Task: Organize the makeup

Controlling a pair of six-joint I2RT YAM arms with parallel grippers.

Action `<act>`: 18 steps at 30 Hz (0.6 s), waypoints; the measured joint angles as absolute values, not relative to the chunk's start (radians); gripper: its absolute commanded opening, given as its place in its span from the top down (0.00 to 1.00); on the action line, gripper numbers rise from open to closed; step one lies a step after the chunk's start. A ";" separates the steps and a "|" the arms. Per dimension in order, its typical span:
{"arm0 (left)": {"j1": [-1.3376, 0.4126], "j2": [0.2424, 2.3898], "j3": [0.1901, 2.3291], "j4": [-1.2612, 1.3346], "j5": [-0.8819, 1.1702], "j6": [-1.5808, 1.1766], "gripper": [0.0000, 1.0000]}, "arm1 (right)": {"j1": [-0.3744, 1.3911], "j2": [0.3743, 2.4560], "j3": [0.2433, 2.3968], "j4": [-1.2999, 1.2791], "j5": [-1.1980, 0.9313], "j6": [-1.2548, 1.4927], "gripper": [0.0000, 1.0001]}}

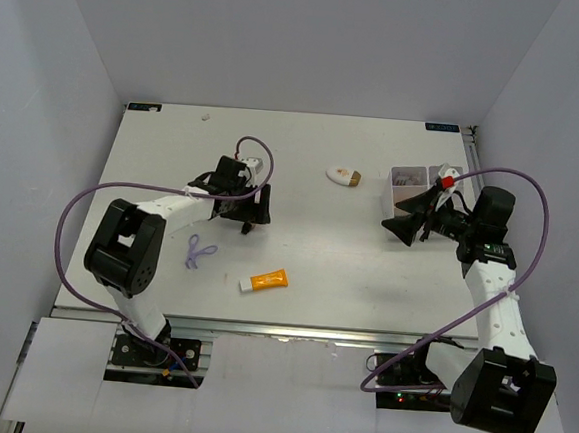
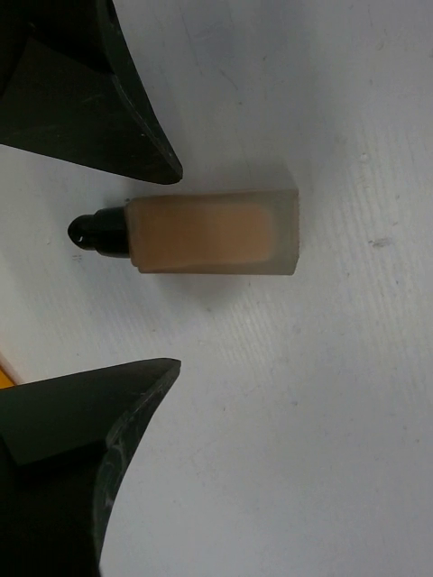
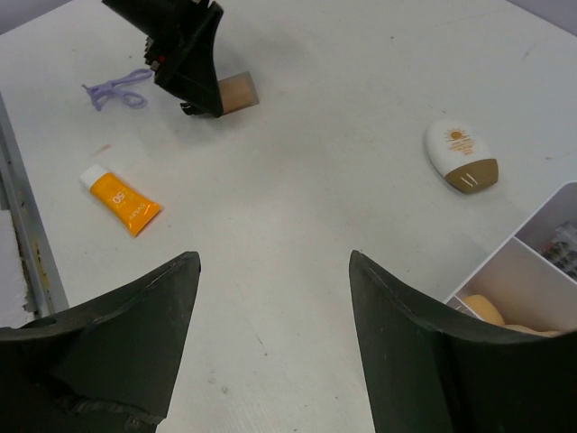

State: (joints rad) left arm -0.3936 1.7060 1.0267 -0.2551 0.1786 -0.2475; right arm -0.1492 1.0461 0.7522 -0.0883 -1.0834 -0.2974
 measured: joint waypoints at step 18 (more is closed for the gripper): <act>-0.436 1.879 1.229 -0.366 -0.035 -0.206 0.60 | -0.149 0.979 0.713 -0.114 -1.163 -0.343 0.27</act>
